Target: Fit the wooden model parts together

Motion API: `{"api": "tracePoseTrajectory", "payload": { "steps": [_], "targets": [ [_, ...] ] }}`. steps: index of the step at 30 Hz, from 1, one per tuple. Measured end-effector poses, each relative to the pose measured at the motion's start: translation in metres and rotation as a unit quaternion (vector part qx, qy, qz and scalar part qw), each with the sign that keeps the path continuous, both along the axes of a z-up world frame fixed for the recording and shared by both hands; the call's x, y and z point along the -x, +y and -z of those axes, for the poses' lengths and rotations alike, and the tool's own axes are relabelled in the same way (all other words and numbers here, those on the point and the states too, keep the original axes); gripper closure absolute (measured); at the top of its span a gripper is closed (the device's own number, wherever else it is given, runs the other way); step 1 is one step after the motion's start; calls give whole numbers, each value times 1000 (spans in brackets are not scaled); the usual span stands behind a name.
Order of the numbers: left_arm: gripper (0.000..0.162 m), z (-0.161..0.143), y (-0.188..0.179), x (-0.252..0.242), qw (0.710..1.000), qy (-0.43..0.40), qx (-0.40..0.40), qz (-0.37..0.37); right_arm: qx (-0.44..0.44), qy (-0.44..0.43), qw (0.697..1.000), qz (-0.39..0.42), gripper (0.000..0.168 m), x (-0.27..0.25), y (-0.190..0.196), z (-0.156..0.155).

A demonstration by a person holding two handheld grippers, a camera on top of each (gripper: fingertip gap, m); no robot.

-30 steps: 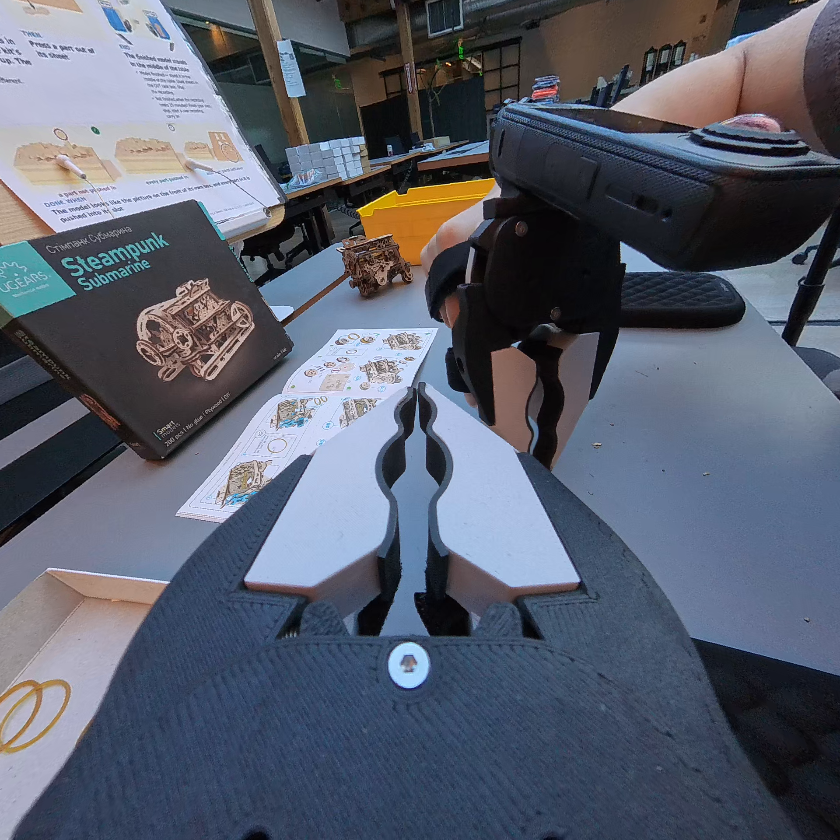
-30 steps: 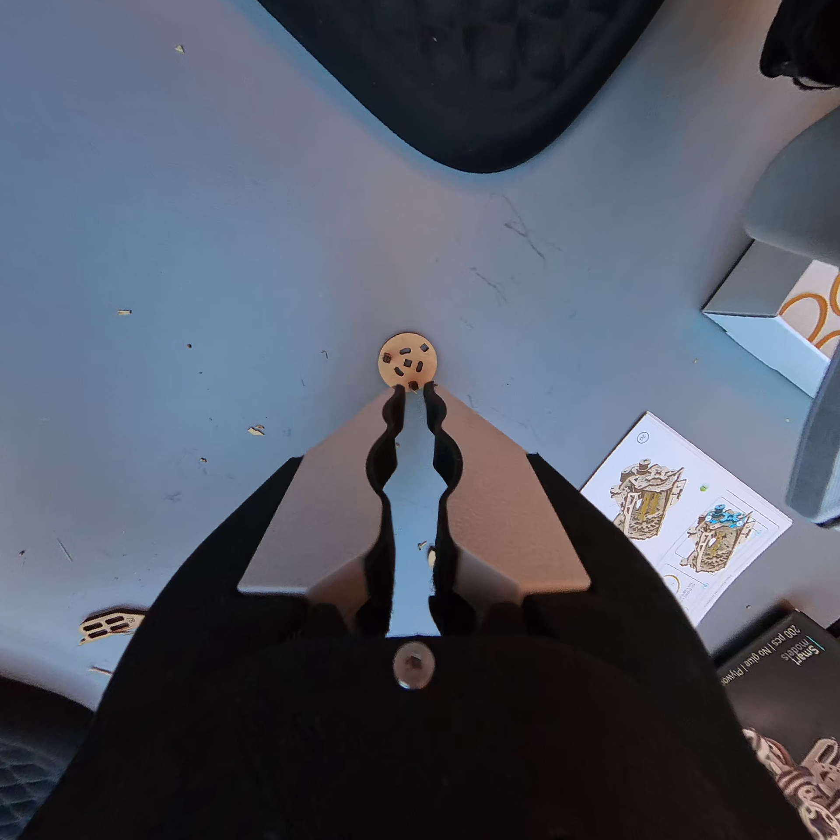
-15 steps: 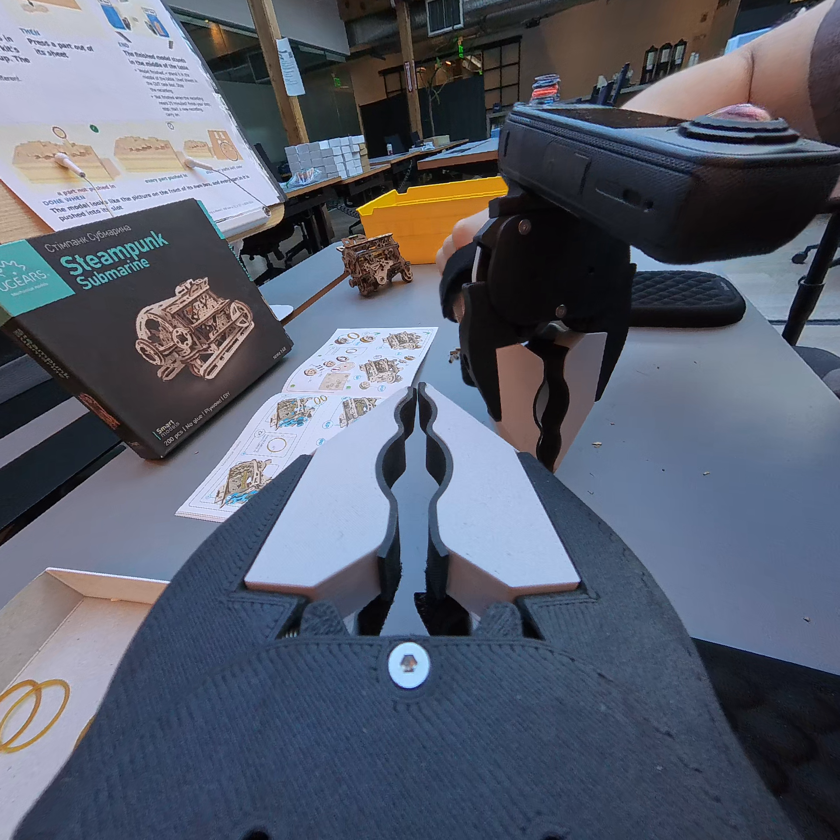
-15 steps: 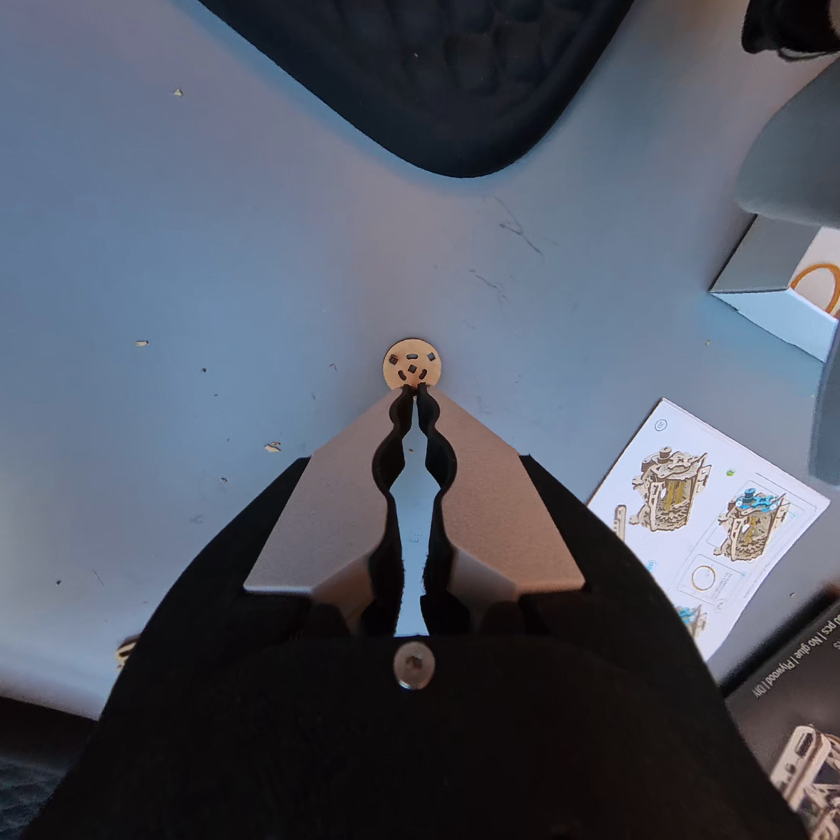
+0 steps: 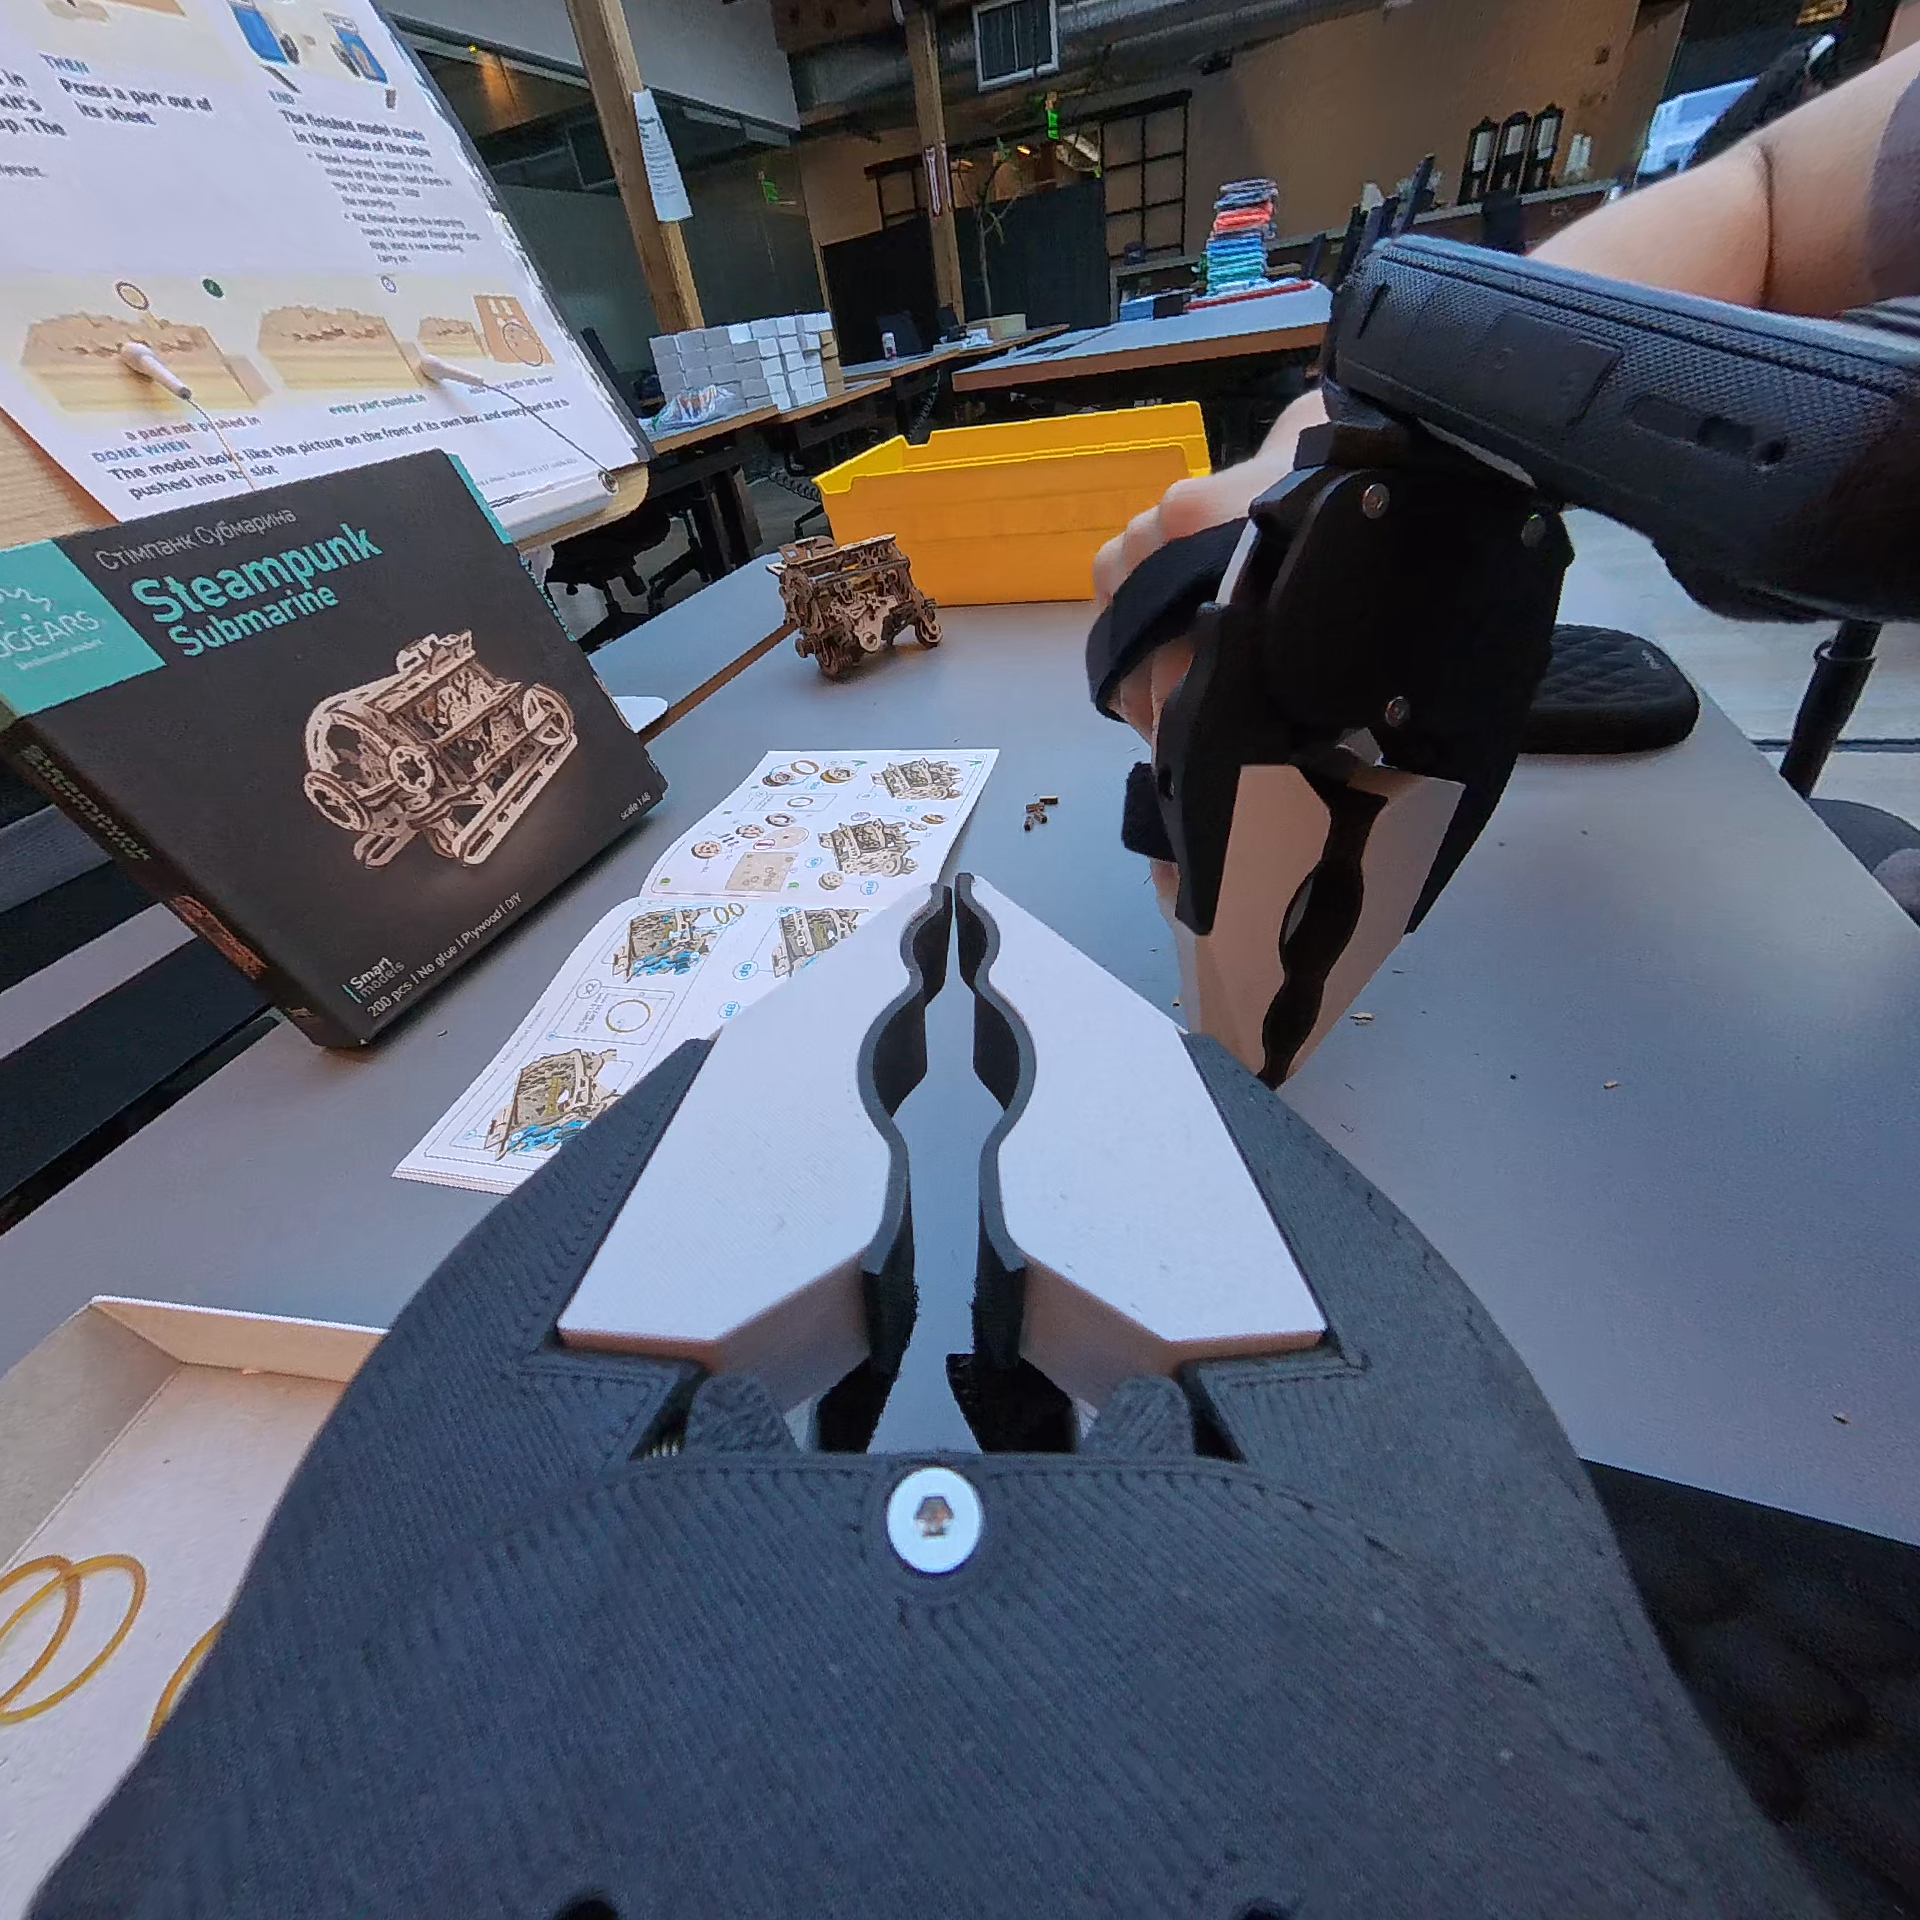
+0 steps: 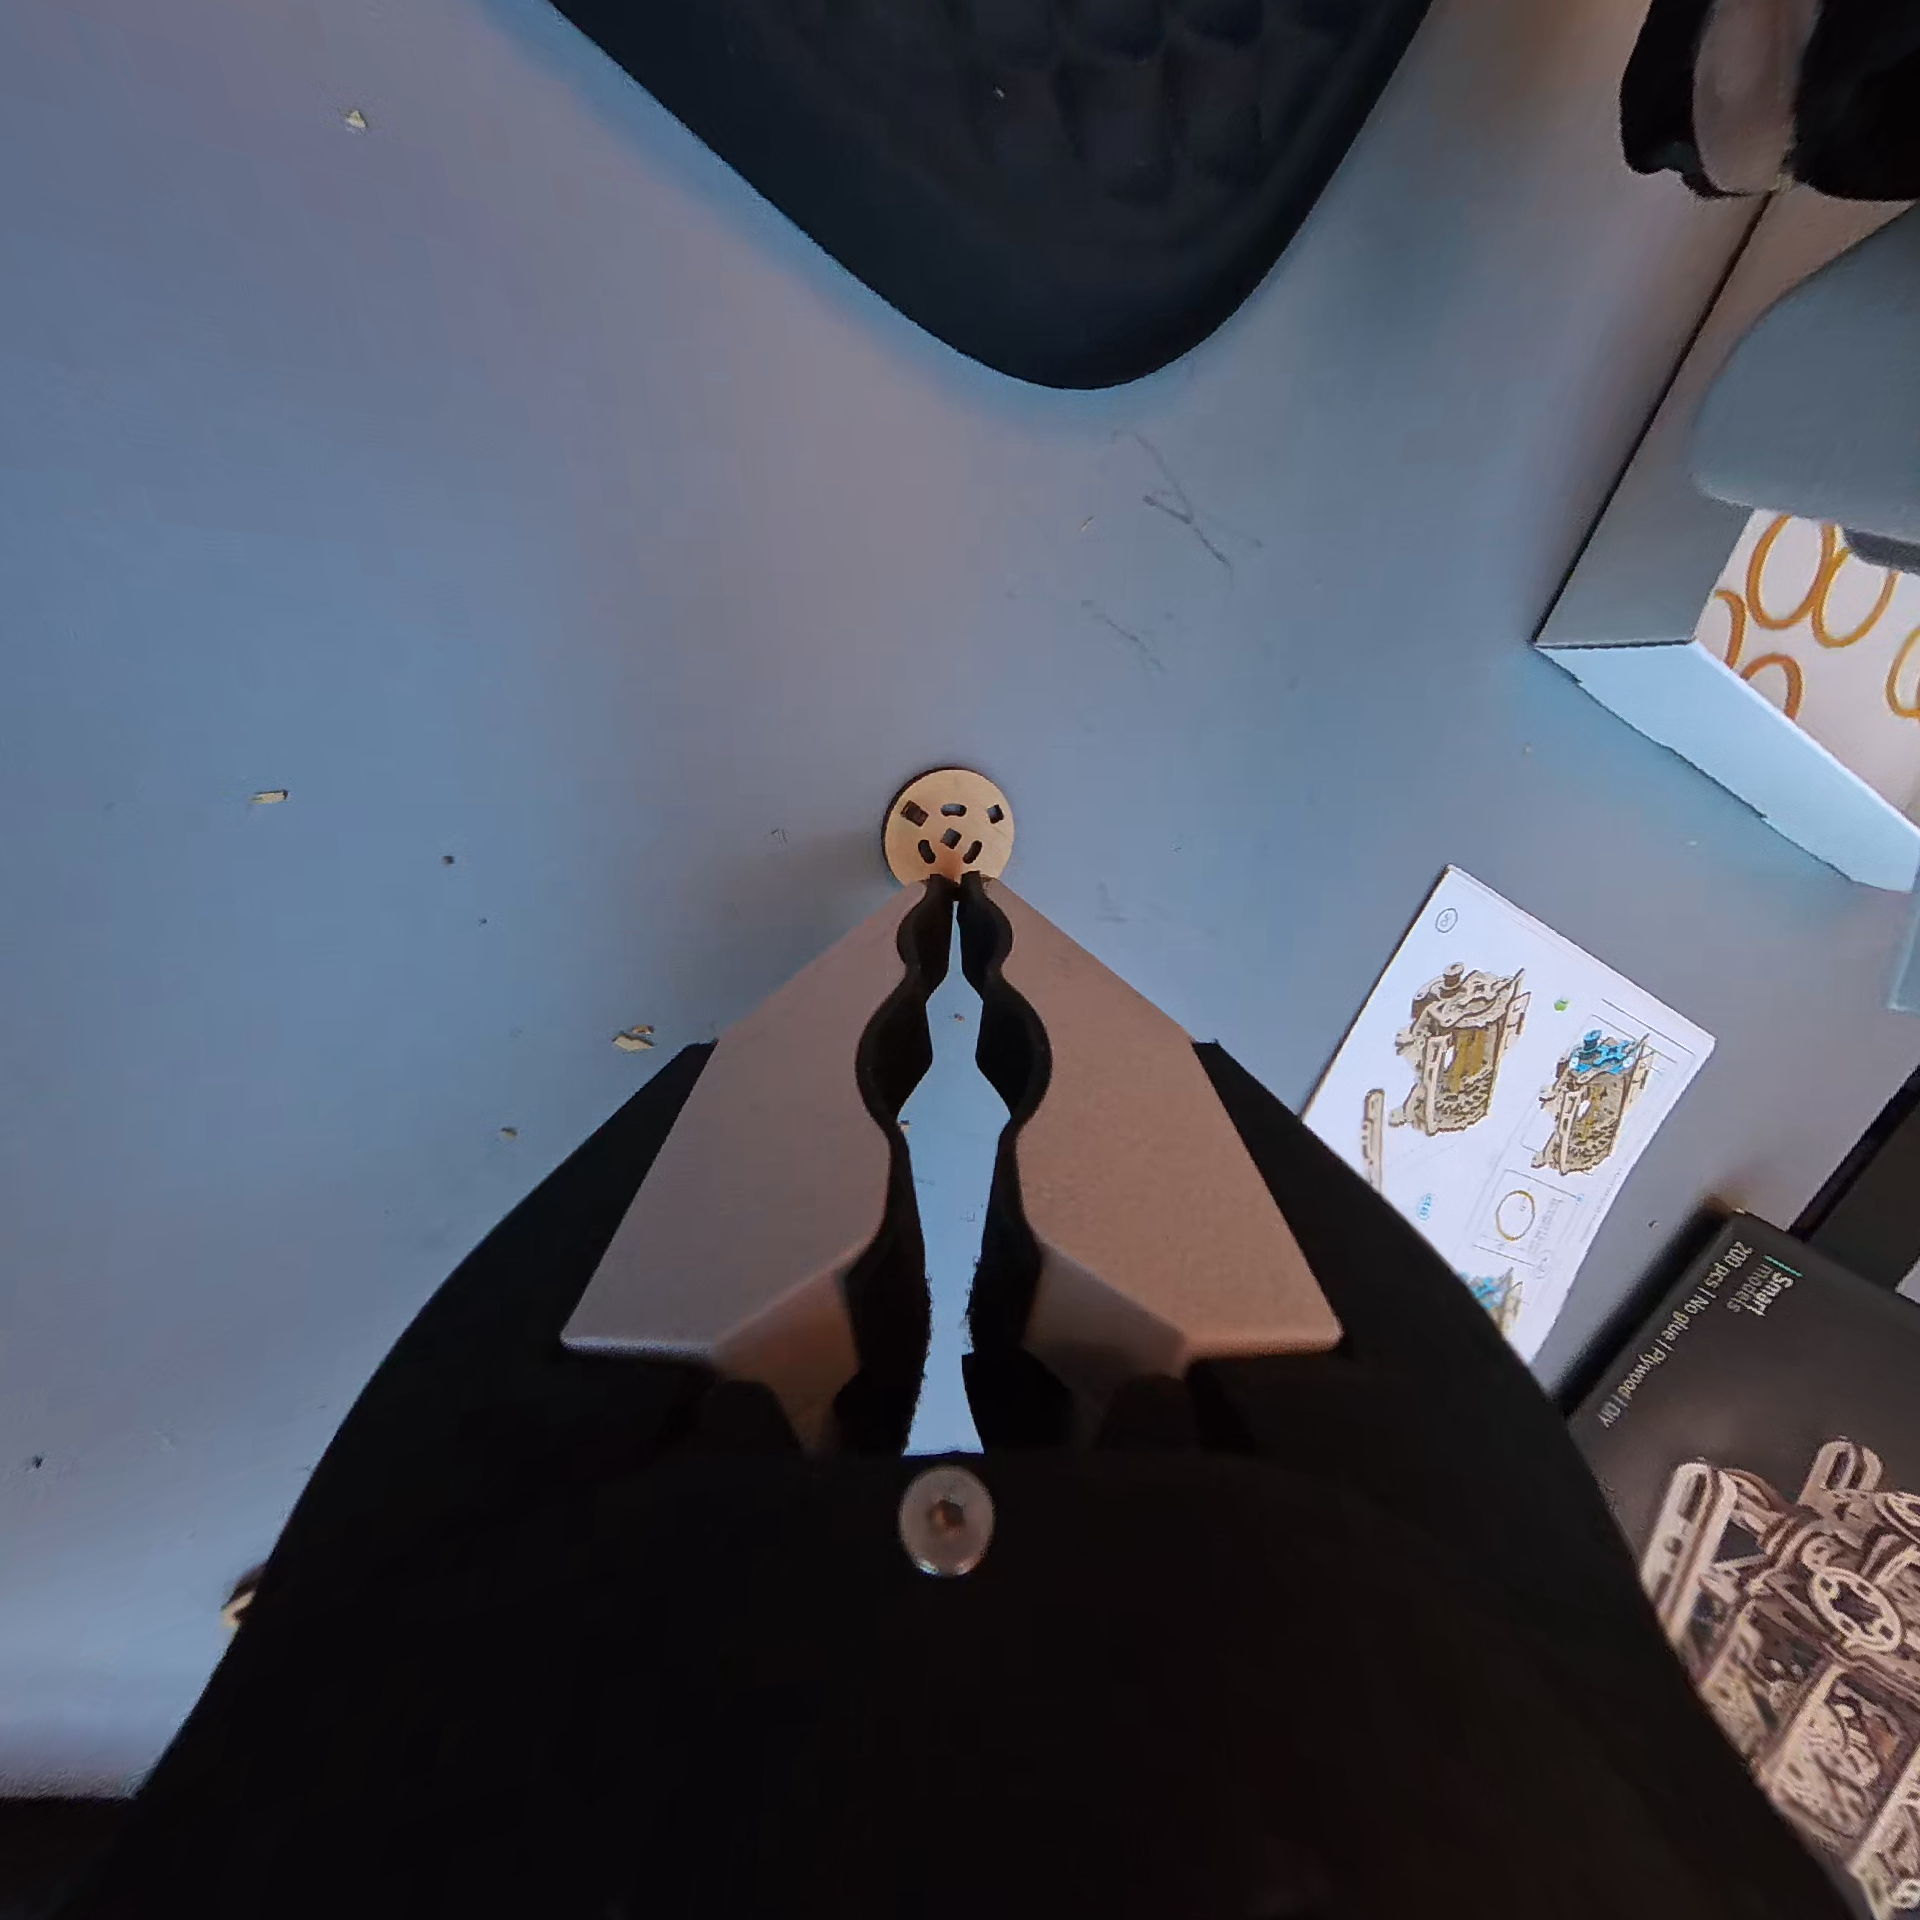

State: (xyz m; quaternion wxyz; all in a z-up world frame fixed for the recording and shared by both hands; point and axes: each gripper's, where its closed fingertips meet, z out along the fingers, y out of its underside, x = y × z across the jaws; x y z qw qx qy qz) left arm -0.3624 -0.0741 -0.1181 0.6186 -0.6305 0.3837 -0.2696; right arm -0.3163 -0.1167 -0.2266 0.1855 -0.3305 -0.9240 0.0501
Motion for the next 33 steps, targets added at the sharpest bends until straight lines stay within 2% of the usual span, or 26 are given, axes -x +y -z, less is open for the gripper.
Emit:
{"api": "tracePoseTrajectory", "payload": {
  "steps": [19,27,33],
  "targets": [
    [162,3,1,-2,1000,2,5,2,-51,97,994,14,167,-5,-1,0],
    [162,4,1,-2,1000,4,4,1,-6,27,999,19,167,-5,-1,1],
    [162,4,1,-2,1000,4,5,1,76,-15,997,19,167,-6,-2,1]
  ]
}}
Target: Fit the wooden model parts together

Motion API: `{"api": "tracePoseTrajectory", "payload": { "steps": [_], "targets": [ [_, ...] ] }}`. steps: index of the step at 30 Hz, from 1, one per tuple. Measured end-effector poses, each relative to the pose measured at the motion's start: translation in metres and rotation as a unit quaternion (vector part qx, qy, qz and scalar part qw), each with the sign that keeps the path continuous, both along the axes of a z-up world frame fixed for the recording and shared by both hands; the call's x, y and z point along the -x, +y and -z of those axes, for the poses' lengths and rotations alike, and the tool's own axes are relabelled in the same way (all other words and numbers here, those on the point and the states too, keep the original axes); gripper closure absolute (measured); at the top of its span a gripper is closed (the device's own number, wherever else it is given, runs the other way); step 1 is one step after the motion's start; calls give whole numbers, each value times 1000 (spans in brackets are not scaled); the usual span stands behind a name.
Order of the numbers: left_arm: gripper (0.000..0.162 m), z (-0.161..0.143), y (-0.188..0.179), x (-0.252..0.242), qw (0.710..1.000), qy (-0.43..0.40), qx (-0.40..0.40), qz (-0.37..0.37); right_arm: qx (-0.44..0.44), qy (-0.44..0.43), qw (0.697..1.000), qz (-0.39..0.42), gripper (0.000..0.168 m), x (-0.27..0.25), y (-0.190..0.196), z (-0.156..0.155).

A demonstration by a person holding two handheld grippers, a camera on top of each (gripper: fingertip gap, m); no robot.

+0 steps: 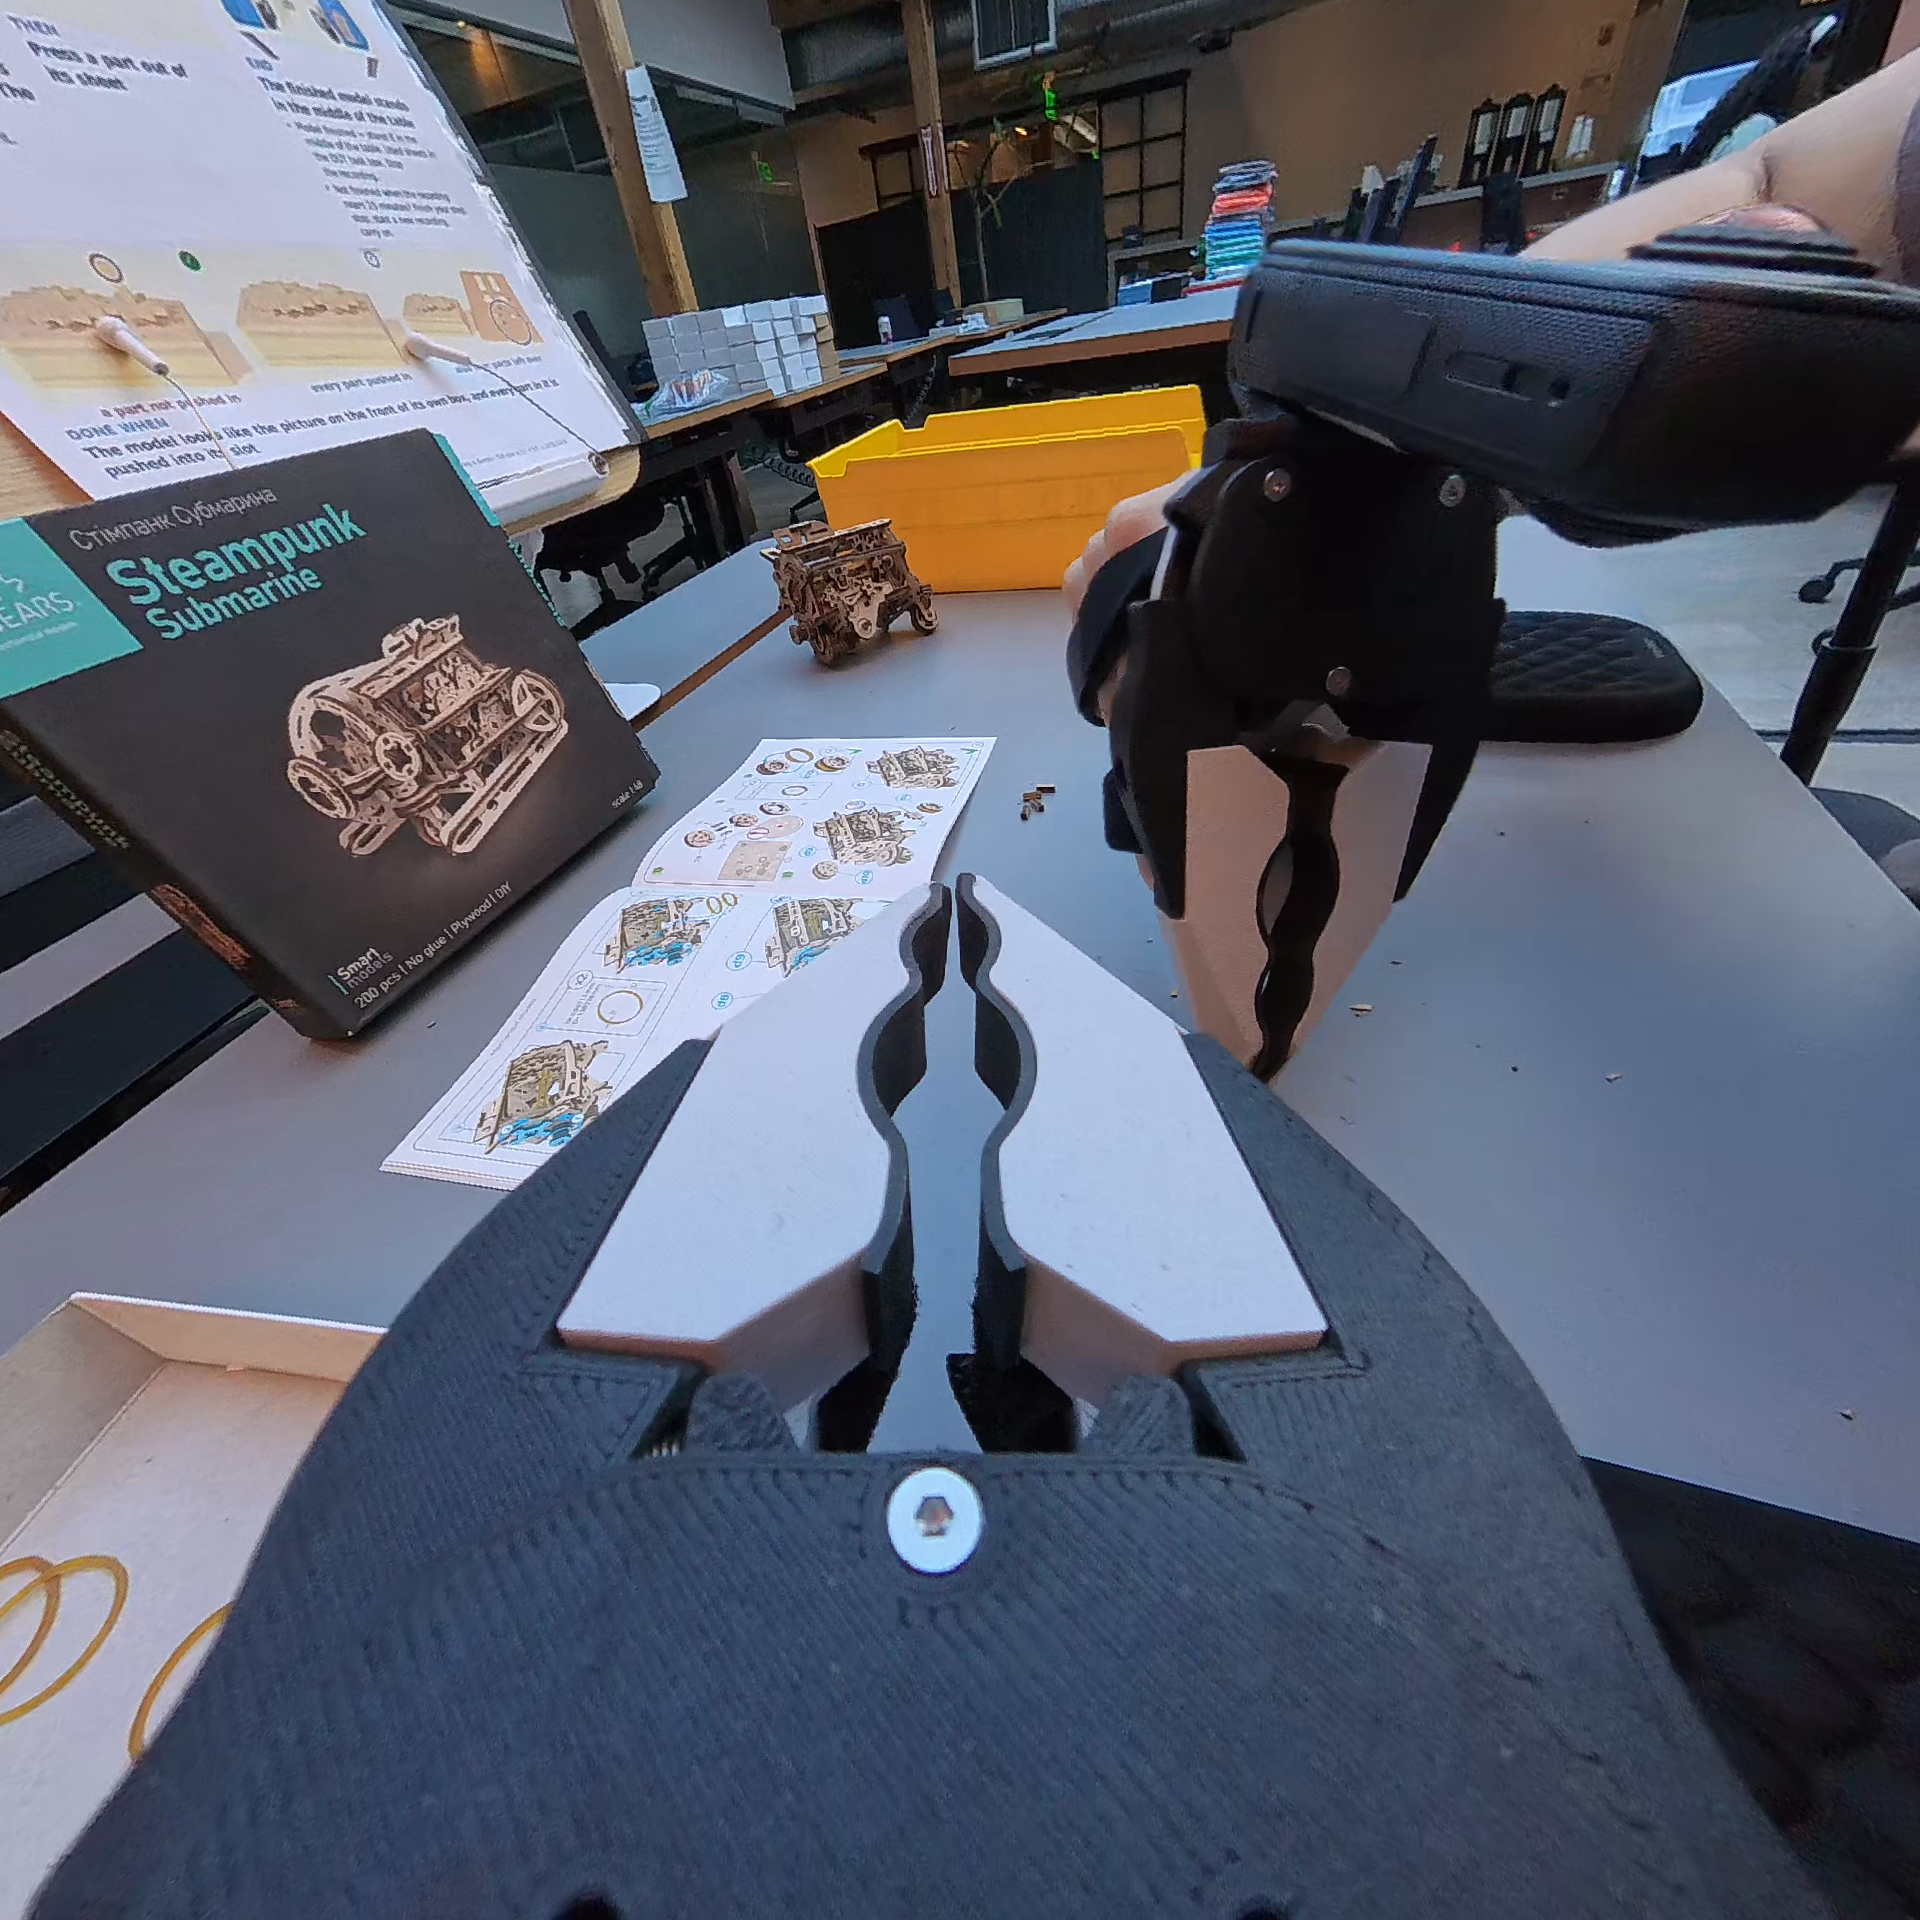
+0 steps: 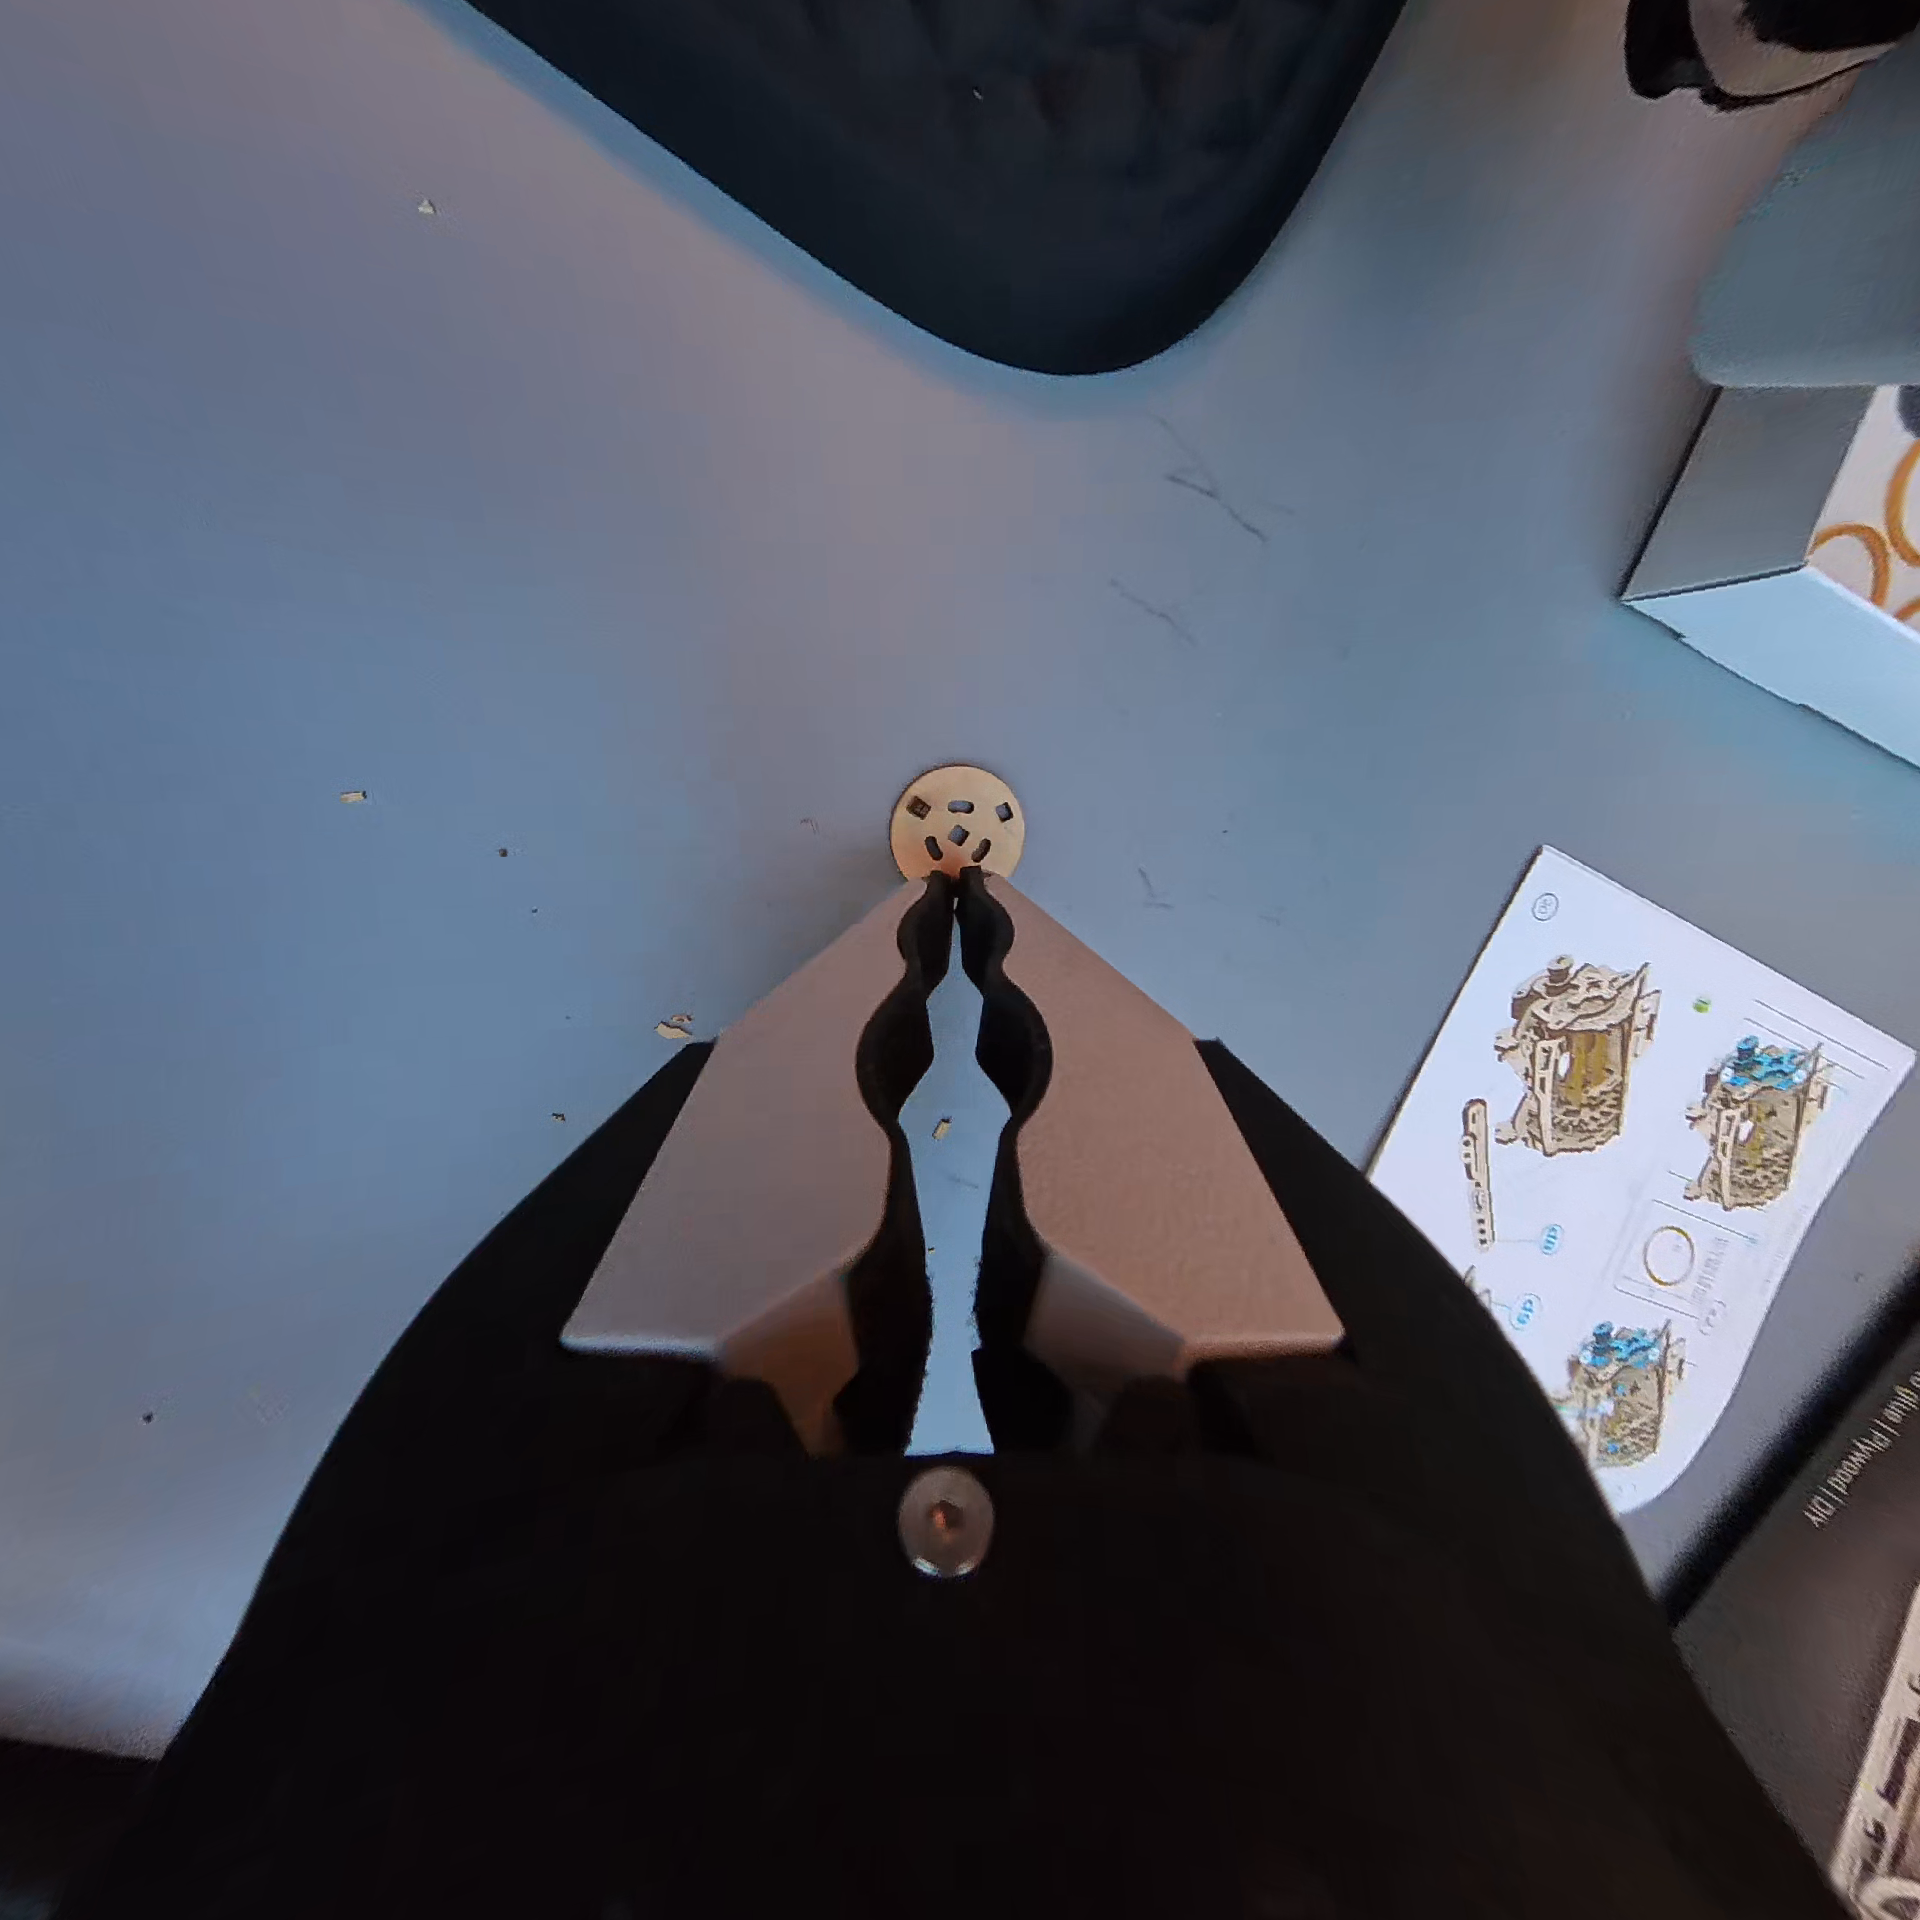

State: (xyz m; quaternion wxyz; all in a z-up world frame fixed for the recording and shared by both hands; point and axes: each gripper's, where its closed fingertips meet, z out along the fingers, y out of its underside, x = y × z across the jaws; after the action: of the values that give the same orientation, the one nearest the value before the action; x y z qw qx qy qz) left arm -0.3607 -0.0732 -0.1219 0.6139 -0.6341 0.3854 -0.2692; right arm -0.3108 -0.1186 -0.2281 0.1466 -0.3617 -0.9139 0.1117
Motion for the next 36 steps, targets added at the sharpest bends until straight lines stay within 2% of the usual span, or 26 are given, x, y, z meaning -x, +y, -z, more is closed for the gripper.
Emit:
{"api": "tracePoseTrajectory", "payload": {
  "steps": [8,13,15,20,23,31,33,36],
  "targets": [
    [162,-1,-1,0,1000,2,-2,0,24,-75,997,-22,167,0,1,1],
    [162,-1,-2,-1,1000,4,-3,3,69,-111,991,-31,168,0,0,1],
    [162,-1,-2,-2,1000,6,-3,3,69,-107,992,-26,167,0,0,1],
    [162,-3,-1,0,1000,-1,-4,0,-29,-44,998,-25,167,0,1,1],
    [162,-1,-1,0,1000,0,-2,1,-53,-21,998,-15,167,0,1,1],
    [162,3,-1,-2,1000,6,3,3,59,-102,993,-12,167,0,0,2],
    [162,2,0,-1,1000,4,3,2,48,-107,993,-11,167,-1,0,2],
    [162,1,0,0,1000,2,1,1,-5,-67,998,-12,167,0,1,2]
  ]
}}
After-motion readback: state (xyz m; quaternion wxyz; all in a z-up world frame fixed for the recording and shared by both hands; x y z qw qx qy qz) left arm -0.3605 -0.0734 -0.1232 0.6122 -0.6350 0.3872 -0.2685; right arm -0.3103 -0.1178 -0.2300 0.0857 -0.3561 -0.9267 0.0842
